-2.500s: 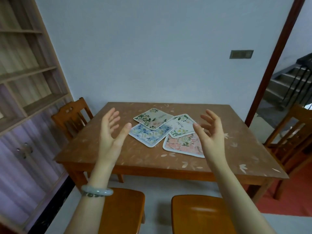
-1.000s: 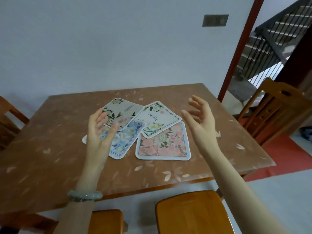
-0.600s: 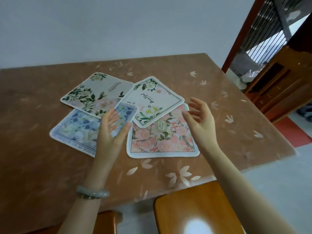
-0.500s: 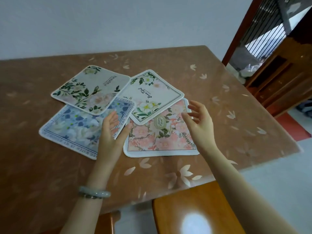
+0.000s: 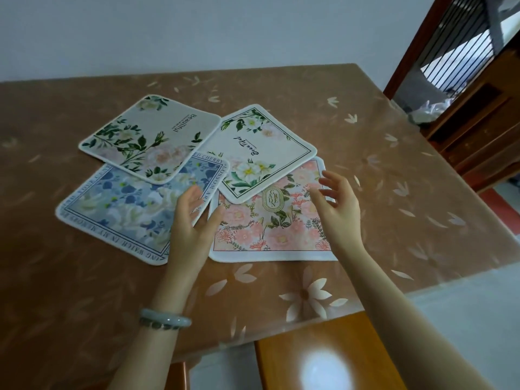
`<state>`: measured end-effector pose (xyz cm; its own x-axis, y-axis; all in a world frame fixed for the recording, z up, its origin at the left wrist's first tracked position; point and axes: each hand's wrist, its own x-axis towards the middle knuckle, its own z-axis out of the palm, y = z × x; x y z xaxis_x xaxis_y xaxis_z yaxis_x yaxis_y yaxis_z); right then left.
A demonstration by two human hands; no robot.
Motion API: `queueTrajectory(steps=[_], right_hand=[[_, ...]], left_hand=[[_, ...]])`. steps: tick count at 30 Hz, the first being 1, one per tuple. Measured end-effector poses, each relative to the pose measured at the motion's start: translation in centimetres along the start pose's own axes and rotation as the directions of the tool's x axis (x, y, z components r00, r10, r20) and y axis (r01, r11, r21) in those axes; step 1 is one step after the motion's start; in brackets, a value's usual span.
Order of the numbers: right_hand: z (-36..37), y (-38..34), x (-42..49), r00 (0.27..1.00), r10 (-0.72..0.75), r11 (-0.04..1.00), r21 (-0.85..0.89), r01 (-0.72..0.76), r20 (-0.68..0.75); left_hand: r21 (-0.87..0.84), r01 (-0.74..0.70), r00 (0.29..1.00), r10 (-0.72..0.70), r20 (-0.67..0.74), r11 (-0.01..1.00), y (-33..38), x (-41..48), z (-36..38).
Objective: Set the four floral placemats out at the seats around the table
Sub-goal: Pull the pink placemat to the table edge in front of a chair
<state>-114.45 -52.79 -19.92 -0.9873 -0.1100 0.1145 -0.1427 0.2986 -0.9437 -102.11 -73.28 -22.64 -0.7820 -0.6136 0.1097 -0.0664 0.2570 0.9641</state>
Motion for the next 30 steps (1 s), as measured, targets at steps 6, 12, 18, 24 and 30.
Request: queueTrajectory(steps=[6,12,18,24,30], right_hand=[[-0.1,-2.3,0.0,0.998,-0.051,0.997,0.052,0.053,-0.033],[-0.3,1.3,0.8,0.993,0.087,0.991,-0.096,-0.095,-0.083],[0.1,6.8,1.8,0.890,0.447,0.832,-0.321,-0.452,-0.094],[0.0,8.5,3.9,0.848,0.505,0.757,-0.388,-0.525,-0.162],[-1.0,9.6,5.8,0.865,0.479,0.794,-0.347,-0.499,-0.147]], left_hand=[[0.011,-0.081,0.996,0.082,-0.045,0.997,2.2,0.7,-1.1],[0.016,0.146,0.988,-0.145,-0.043,0.989,-0.1,1.4,-0.4],[0.024,0.384,0.921,-0.384,0.071,0.923,-4.5,1.4,1.9],[0.155,0.365,0.931,-0.358,-0.069,0.918,-5.8,2.5,2.1],[0.296,0.311,0.950,-0.295,-0.100,0.903,-6.5,3.6,2.1]])
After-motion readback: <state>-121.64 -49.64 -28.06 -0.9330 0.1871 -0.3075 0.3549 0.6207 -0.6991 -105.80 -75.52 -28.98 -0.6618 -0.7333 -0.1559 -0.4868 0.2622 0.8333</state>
